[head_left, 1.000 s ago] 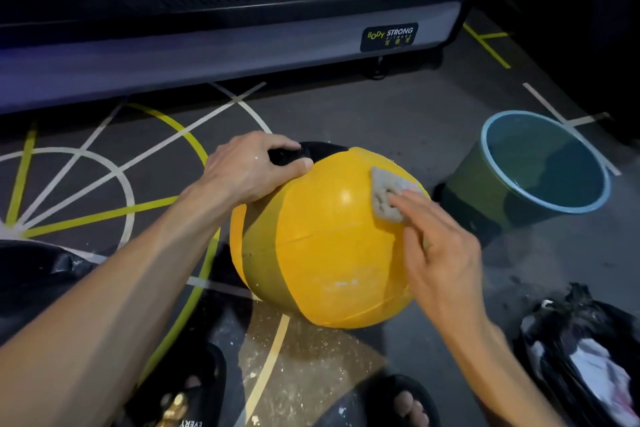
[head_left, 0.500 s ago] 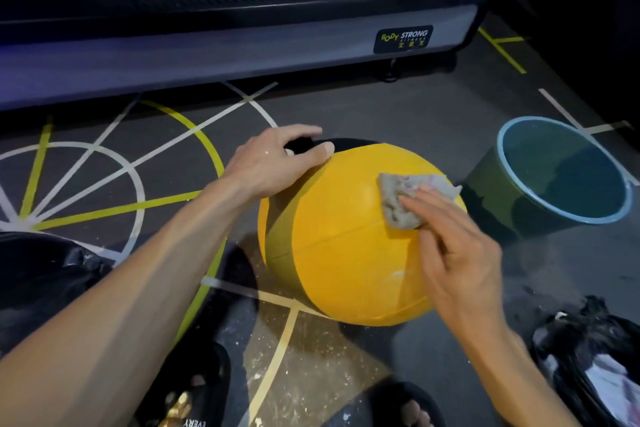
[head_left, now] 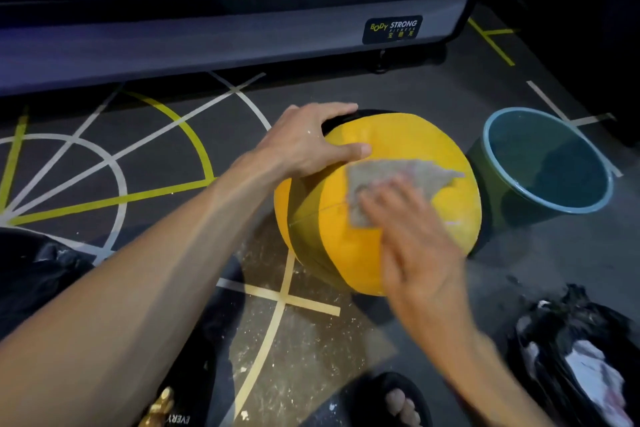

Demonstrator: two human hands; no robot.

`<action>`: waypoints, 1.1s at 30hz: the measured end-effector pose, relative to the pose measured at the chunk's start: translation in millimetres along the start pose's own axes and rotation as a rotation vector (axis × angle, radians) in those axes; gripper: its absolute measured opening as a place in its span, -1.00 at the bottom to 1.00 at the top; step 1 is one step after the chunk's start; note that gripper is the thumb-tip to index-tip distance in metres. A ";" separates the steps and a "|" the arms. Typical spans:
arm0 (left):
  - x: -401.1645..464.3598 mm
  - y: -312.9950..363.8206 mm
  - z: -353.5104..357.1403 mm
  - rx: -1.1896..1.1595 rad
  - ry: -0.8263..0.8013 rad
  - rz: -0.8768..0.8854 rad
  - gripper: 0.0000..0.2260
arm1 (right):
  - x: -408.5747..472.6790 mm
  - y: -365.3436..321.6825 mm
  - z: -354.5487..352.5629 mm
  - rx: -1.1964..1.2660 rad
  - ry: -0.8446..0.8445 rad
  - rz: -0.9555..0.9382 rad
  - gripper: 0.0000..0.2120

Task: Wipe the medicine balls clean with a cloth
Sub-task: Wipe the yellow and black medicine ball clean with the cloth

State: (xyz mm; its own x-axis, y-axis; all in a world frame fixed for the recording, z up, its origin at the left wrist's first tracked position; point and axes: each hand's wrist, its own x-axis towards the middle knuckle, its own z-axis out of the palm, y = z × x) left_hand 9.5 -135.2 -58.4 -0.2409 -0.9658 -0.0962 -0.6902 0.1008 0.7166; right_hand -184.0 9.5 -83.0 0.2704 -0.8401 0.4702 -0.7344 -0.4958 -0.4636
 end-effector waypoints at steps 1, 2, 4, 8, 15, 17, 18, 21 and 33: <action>3.1 -1.3 -0.8 -0.006 0.002 -0.009 -0.26 | -10.8 -4.3 9.8 -0.067 -0.094 -0.092 -0.52; 5.2 -3.2 -1.9 -0.011 0.003 -0.019 -0.27 | -24.2 -5.4 19.1 -0.148 -0.168 -0.175 -0.51; 7.2 -8.2 -5.1 -0.013 0.003 -0.033 -0.28 | -51.2 4.1 30.4 -0.268 -0.247 -0.287 -0.53; 7.2 -13.1 -3.4 -0.042 -0.001 -0.044 -0.30 | -62.9 30.1 14.4 -0.342 -0.255 -0.301 -0.53; 8.7 -15.7 -0.9 -0.050 0.014 -0.034 -0.32 | 5.3 30.0 -7.0 -0.141 0.081 0.018 -0.59; 6.7 -21.7 -2.6 -0.050 0.012 -0.033 -0.32 | 5.8 16.1 9.1 -0.155 0.057 -0.026 -0.57; 5.8 -25.6 -4.5 -0.059 0.007 -0.032 -0.32 | -2.7 7.3 20.4 -0.206 -0.005 -0.114 -0.57; -3.2 -37.2 -9.8 -0.131 -0.016 -0.009 -0.31 | -30.9 -2.9 38.0 -0.327 -0.183 -0.357 -0.53; -29.2 -58.5 -17.0 -0.223 -0.009 -0.065 -0.33 | -33.8 27.2 14.8 0.039 0.178 0.174 -0.60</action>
State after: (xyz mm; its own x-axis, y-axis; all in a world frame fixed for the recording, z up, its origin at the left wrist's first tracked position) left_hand 68.5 -117.0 -85.7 -0.2077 -0.9662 -0.1528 -0.5367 -0.0180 0.8436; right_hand -204.0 21.1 -122.7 0.0259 -0.8634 0.5038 -0.7349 -0.3580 -0.5759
